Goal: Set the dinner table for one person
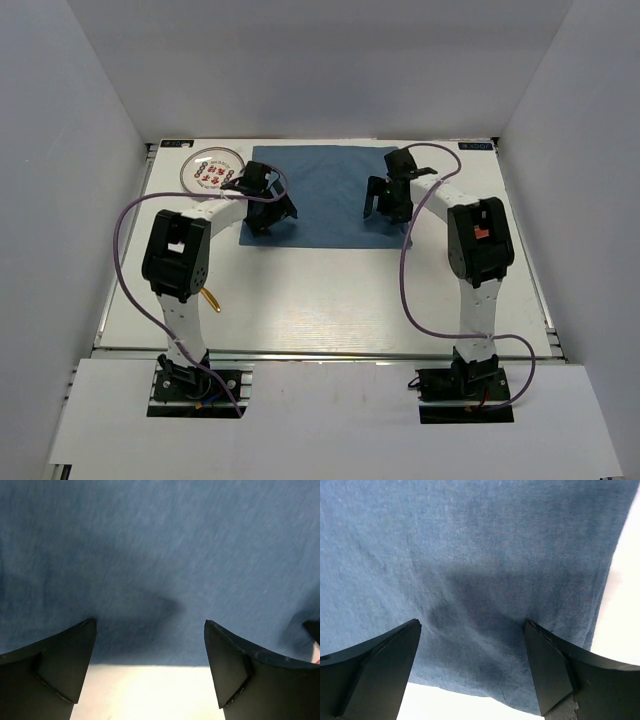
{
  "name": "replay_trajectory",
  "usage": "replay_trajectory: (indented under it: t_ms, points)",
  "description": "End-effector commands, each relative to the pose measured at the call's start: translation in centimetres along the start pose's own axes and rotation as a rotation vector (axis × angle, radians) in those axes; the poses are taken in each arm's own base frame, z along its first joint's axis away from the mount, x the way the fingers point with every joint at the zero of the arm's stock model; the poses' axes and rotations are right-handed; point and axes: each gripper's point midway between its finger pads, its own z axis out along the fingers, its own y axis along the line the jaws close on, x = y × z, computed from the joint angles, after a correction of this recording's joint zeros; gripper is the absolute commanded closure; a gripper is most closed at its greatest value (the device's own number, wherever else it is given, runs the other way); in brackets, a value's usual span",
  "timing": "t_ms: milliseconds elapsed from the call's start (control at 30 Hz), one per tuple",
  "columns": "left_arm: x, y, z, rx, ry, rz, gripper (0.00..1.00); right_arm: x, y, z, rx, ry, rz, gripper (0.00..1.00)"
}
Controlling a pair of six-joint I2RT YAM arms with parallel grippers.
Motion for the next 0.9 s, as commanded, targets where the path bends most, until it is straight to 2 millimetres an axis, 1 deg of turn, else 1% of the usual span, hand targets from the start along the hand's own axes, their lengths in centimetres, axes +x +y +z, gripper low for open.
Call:
replay_trajectory:
  t_ms: [0, 33, 67, 100, 133, 167, 200, 233, 267, 333, 367, 433, 467, 533, 633, 700, 767, 833, 867]
  points:
    - [2.1, 0.9, -1.1, -0.016, 0.009, 0.016, 0.02, 1.0, -2.6, -1.2, 0.105, -0.016, 0.025, 0.11]
    - [2.6, 1.5, -0.8, -0.024, 0.016, 0.014, 0.02, 0.9, -2.6, -1.2, 0.108, -0.025, 0.027, 0.11]
    - [3.2, 1.4, -1.0, -0.019, 0.021, 0.022, 0.02, 2.2, -3.1, -1.3, 0.118, -0.008, 0.026, 0.11]
    - [3.6, 1.8, -1.0, -0.025, 0.023, 0.020, 0.02, 2.4, -3.4, -1.3, 0.122, -0.015, 0.031, 0.11]
    - [4.6, 2.4, -0.8, -0.034, 0.034, 0.024, 0.02, 3.6, -3.8, -1.4, 0.129, 0.001, 0.043, 0.11]
    - [4.6, 2.5, -1.1, -0.033, 0.026, 0.023, 0.02, 4.1, -4.2, -1.5, 0.135, 0.003, 0.050, 0.11]
    - [4.8, 2.9, -1.1, -0.039, 0.022, 0.022, 0.02, 4.0, -4.3, -1.5, 0.127, -0.018, 0.051, 0.11]
    - [5.4, 3.5, -1.1, -0.052, 0.032, 0.018, 0.02, 4.2, -4.0, -1.8, 0.108, -0.021, 0.051, 0.11]
    - [5.6, 3.3, -1.3, -0.046, 0.028, 0.026, 0.02, 4.7, -4.1, -1.6, 0.101, -0.015, 0.051, 0.11]
    - [5.5, 3.1, -1.9, -0.037, 0.020, 0.025, 0.02, 4.6, -3.9, -1.4, 0.092, -0.006, 0.044, 0.11]
    - [5.5, 3.1, -2.1, -0.035, 0.018, 0.025, 0.02, 3.6, -3.4, -1.5, 0.085, -0.019, 0.033, 0.11]
    - [5.3, 2.6, -2.6, -0.016, 0.011, 0.018, 0.02, 3.6, -3.6, -0.9, 0.096, 0.006, 0.026, 0.11]
    - [5.3, 2.6, -2.8, -0.011, 0.010, 0.017, 0.02, 2.8, -3.3, -0.9, 0.092, -0.005, 0.024, 0.11]
    - [5.3, 2.1, -3.1, -0.001, 0.003, 0.023, 0.02, 3.0, -3.5, -0.4, 0.101, 0.018, 0.028, 0.11]
    - [4.9, 1.7, -3.6, -0.001, -0.002, 0.031, 0.02, 3.2, -3.1, -0.3, 0.076, 0.016, 0.045, 0.11]
    - [4.3, 1.2, -4.3, -0.005, -0.010, 0.040, 0.02, 3.5, -3.1, -0.4, 0.072, 0.019, 0.048, 0.11]
    - [3.0, 0.5, -5.5, 0.011, -0.041, 0.043, 0.02, 3.3, -3.0, -0.7, 0.066, 0.007, 0.048, 0.11]
    - [1.5, 0.4, -6.5, 0.004, -0.090, 0.041, 0.02, 2.8, -3.1, -1.4, 0.072, -0.006, 0.052, 0.11]
    - [1.2, 0.0, -7.1, 0.011, -0.096, 0.044, 0.02, 2.8, -2.9, -1.6, 0.064, -0.009, 0.052, 0.11]
